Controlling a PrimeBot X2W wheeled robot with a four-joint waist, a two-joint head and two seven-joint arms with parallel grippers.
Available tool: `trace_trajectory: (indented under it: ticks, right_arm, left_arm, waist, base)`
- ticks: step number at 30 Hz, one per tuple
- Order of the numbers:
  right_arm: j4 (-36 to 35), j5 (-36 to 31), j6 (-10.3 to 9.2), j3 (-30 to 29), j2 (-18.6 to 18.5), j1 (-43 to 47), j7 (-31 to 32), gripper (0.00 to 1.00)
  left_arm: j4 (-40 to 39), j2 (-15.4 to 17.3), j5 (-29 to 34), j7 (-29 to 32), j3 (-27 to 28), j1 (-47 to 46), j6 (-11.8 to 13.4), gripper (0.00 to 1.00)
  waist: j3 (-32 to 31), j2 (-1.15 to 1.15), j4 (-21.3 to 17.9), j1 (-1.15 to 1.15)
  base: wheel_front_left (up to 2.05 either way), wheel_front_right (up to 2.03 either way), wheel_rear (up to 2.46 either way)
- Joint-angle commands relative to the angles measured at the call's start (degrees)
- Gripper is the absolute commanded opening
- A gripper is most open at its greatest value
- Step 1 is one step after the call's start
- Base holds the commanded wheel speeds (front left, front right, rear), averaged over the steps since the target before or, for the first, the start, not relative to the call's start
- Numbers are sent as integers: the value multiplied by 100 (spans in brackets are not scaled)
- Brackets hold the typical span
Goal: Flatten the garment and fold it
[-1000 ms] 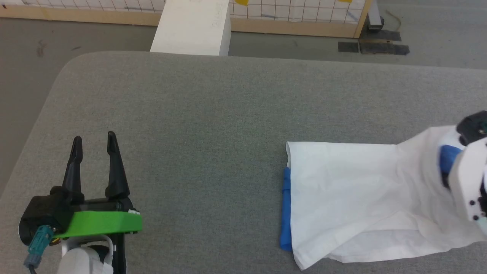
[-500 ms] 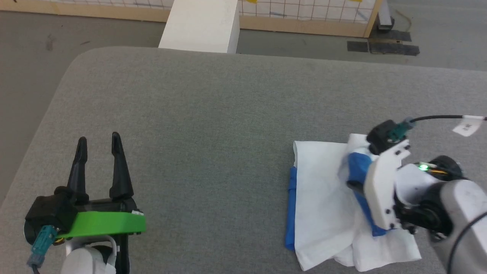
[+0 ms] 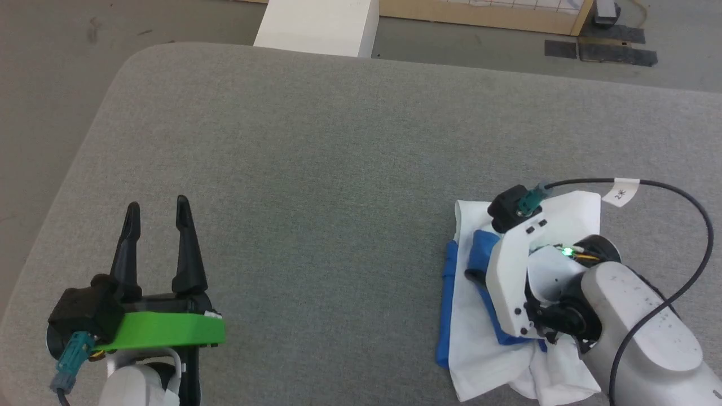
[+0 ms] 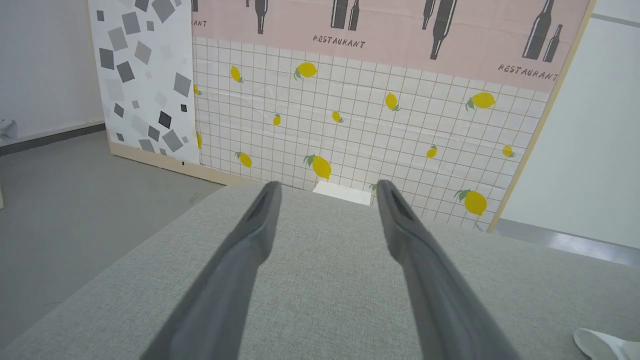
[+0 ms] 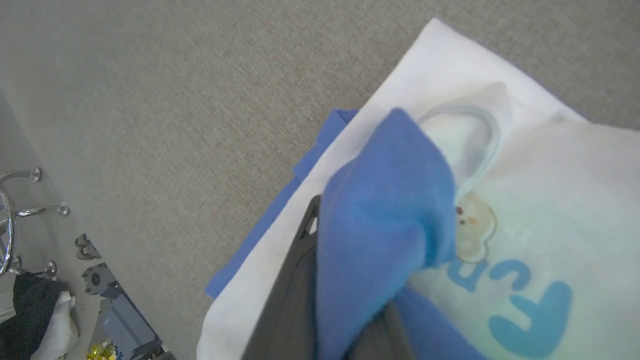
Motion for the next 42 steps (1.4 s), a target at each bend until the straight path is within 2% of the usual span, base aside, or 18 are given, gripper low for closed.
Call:
trace_trajectory:
  ticks: [1, 4, 5, 6, 11, 15, 23, 29, 36, 38, 42]
  right_arm:
    - [119, -15, -8, 61, 48, -74, -82, 0]
    - [345, -15, -8, 147, 94, -109, -237, 0]
    - [407, -37, -8, 191, 105, -130, -300, 25]
    - [428, -50, -8, 243, 113, -151, -344, 100]
    - [286, 67, -8, 495, 149, -292, -439, 100]
    - [-104, 256, -8, 603, 129, -357, -453, 100]
    - [-827, 336, -8, 370, -90, -208, -276, 100]
    - [-771, 241, -8, 277, -163, 93, 189, 100]
    - [-767, -17, -8, 374, -77, 177, 311, 100]
    - [-867, 26, -8, 301, -9, 169, 248, 100]
    - [-1113, -99, -8, -266, 4, 181, -13, 100]
  left_arm:
    - [12, -21, -76, -26, -23, -53, 29, 100]
    - [24, -21, -89, -26, -53, -66, 43, 100]
    - [33, -21, -93, -26, -62, -69, 45, 100]
    - [41, -21, -93, -26, -66, -68, 46, 100]
    - [92, -21, -69, -26, -32, -7, 40, 100]
    - [123, -21, -31, -26, 14, 89, 9, 100]
    - [150, -21, 7, -26, 129, 244, -43, 100]
    - [128, -21, -7, -26, 142, 257, -62, 100]
    - [102, -21, -22, -26, 106, 228, -64, 100]
    - [92, -21, -20, -26, 125, 236, -60, 100]
    - [68, -21, -9, -26, 174, 256, -39, 100]
  waist:
    - [23, 0, 26, 0]
    - [33, 0, 32, 0]
    - [23, 0, 31, 0]
    - [11, 0, 27, 0]
    - [-162, 0, -59, 0]
    - [-381, 0, -185, 0]
    - [-710, 0, -548, 0]
    - [-710, 0, -723, 0]
    - [-574, 0, -673, 0]
    - [-551, 0, -647, 0]
    - [-540, 0, -633, 0]
  base:
    - [0, 0, 0]
    - [0, 0, 0]
    - [0, 0, 0]
    - [0, 0, 0]
    - [0, 0, 0]
    - [0, 0, 0]
    - [0, 0, 0]
    - [0, 0, 0]
    - [0, 0, 0]
    - [0, 0, 0]
    - [0, 0, 0]
